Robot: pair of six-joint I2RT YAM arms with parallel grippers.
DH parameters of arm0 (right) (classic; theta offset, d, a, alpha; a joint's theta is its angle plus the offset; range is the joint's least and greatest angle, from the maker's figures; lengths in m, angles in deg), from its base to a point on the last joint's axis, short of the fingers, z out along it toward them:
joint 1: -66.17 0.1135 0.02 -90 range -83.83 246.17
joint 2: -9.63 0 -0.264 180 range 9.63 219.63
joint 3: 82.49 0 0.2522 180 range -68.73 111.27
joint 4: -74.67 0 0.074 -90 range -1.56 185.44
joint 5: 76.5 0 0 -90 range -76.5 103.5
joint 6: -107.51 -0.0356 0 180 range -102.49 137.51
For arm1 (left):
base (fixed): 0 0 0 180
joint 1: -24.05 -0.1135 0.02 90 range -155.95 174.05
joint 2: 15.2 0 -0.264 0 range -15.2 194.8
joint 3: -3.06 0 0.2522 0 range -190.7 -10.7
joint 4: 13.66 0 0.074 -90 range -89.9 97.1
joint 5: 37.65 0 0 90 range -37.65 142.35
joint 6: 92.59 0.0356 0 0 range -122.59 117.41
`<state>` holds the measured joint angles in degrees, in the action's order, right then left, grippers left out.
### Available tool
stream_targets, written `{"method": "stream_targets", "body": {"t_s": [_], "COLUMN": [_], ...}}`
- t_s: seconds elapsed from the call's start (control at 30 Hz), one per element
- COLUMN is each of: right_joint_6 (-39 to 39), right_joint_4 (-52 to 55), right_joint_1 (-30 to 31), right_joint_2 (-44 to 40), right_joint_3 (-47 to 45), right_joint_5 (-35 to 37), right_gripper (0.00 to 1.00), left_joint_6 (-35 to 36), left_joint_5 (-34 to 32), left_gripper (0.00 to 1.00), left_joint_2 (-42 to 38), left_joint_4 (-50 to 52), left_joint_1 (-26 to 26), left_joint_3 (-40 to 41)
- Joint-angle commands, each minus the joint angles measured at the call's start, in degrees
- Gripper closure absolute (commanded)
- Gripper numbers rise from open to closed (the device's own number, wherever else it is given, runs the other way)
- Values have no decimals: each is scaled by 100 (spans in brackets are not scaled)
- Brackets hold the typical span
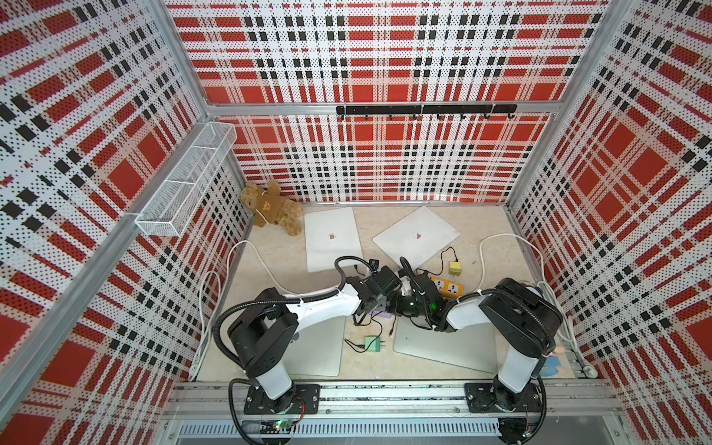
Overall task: Unplug the laptop charger
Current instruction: Remove the plug from the socket.
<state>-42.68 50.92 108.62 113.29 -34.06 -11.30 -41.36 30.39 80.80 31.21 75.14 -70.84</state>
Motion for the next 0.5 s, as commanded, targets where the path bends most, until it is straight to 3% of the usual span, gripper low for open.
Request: {"method": "stream_targets", "body": {"t_s": [0.0, 0.27, 0.47], "right_joint_6": [-153, -224, -207], "right_joint_4": [1176, 1043, 1108], "right_joint_1": [52, 53, 53], "right_joint_2": [592, 705, 636], "right_joint_3": [-369, -470, -531], "right_joint_5": [361, 375, 393], "right_gripper": [100, 100, 100], "left_joint_6": [-44, 9, 0], "left_joint_5": [-409, -616, -175], "left_gripper": [73, 73, 73], "left_joint_2": [-179, -152, -209], "left_joint_4": [-122, -2, -326], "left_joint_1": [65, 84, -28], "left_joint_3": [-152, -145, 61]}}
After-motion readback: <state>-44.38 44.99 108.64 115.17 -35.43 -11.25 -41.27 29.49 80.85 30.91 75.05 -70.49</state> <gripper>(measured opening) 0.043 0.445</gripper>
